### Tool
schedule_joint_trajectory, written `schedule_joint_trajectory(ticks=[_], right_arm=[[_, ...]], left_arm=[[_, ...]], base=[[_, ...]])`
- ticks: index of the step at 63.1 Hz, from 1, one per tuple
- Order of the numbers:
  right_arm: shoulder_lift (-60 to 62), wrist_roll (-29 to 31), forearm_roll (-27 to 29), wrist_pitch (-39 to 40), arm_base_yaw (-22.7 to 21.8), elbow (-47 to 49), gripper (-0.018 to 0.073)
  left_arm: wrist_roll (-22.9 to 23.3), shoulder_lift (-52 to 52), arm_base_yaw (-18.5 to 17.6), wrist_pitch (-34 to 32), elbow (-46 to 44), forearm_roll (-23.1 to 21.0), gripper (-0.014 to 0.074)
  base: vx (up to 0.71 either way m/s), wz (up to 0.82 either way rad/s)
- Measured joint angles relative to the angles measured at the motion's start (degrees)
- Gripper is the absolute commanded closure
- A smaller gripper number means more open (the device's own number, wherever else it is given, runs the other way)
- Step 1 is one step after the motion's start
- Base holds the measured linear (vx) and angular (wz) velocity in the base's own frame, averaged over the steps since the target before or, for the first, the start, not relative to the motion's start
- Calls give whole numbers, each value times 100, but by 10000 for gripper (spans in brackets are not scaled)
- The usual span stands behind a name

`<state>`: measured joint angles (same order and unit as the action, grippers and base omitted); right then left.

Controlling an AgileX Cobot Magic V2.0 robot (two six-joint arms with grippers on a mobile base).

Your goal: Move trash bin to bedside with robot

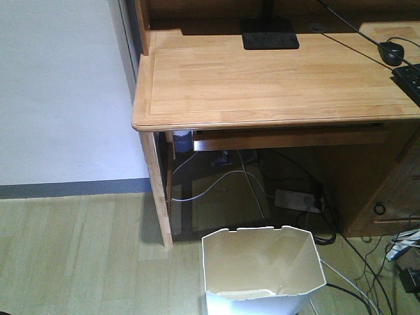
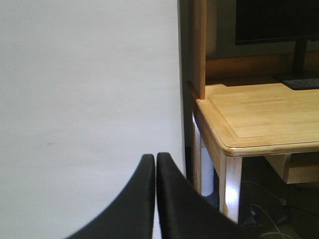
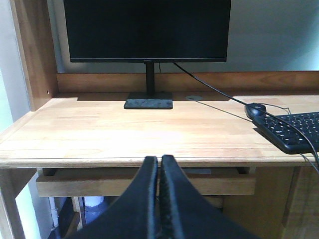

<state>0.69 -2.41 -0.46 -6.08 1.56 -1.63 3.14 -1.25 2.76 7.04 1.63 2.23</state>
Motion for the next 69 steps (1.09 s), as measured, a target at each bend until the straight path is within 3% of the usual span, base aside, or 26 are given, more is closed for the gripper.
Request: schedule_joint_trajectory(ticks=[69], right_arm=[[0, 0, 0, 0, 0, 0, 568]], left_arm=[[0, 0, 0, 0, 0, 0, 603]], base=[[0, 0]])
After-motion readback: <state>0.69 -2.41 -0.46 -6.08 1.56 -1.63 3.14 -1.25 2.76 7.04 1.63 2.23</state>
